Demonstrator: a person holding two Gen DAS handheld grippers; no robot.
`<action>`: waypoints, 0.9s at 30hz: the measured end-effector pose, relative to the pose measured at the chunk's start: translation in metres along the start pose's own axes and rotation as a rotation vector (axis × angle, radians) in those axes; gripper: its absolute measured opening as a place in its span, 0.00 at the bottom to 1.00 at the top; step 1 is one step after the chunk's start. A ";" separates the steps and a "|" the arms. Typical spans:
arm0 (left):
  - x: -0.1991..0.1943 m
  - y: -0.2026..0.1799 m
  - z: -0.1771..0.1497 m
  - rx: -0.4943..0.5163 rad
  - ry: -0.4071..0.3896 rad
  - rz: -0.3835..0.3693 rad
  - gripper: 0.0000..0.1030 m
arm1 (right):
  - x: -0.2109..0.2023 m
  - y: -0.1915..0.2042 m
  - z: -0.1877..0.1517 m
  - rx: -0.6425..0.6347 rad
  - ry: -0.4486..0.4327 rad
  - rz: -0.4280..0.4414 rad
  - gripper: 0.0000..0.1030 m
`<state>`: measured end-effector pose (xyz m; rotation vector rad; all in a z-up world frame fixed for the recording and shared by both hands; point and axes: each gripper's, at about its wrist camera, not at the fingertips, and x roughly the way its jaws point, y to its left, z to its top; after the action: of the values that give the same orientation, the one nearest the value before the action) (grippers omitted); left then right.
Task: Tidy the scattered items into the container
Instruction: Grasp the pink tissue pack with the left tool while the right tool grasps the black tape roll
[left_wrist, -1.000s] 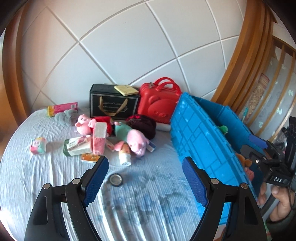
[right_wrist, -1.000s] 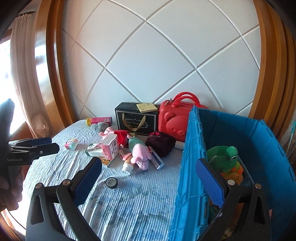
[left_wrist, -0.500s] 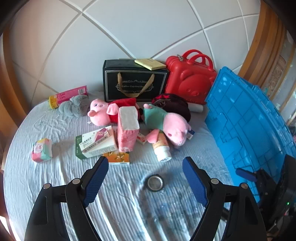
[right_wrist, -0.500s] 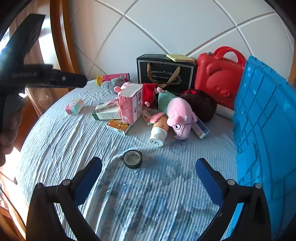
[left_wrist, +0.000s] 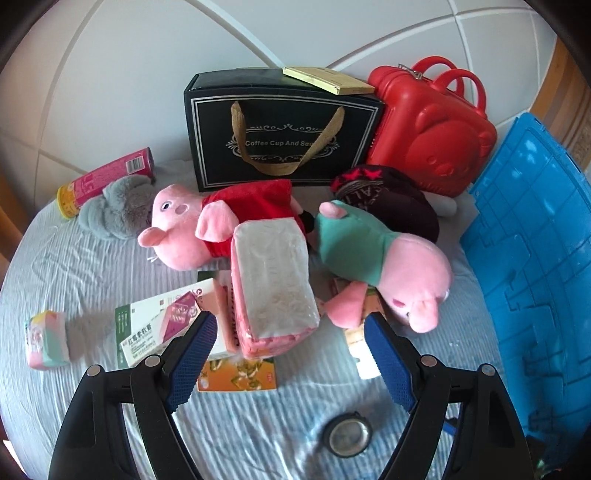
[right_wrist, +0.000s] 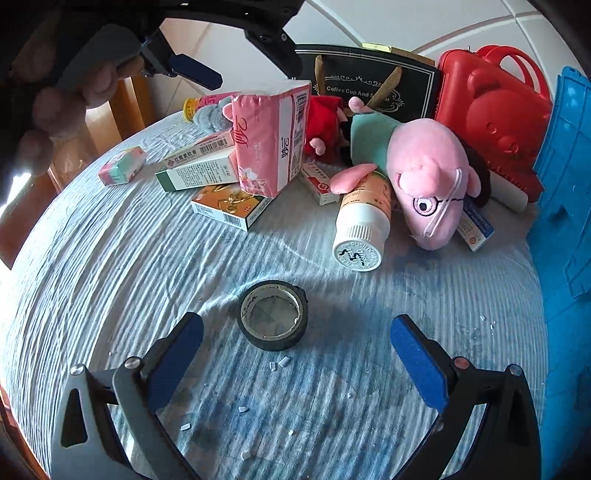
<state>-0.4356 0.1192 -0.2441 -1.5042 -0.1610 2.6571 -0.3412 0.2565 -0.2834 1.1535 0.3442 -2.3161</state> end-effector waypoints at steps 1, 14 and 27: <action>0.005 0.001 0.001 -0.002 0.008 0.002 0.80 | 0.004 0.001 0.001 -0.002 0.000 -0.002 1.00; 0.032 0.001 0.007 0.005 0.047 0.018 0.80 | 0.040 0.016 0.012 -0.059 0.052 -0.045 1.00; 0.032 -0.001 0.000 0.012 0.042 0.033 0.45 | 0.054 0.024 0.013 -0.070 0.101 0.003 0.53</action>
<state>-0.4515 0.1242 -0.2710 -1.5704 -0.1181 2.6444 -0.3636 0.2127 -0.3185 1.2377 0.4572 -2.2300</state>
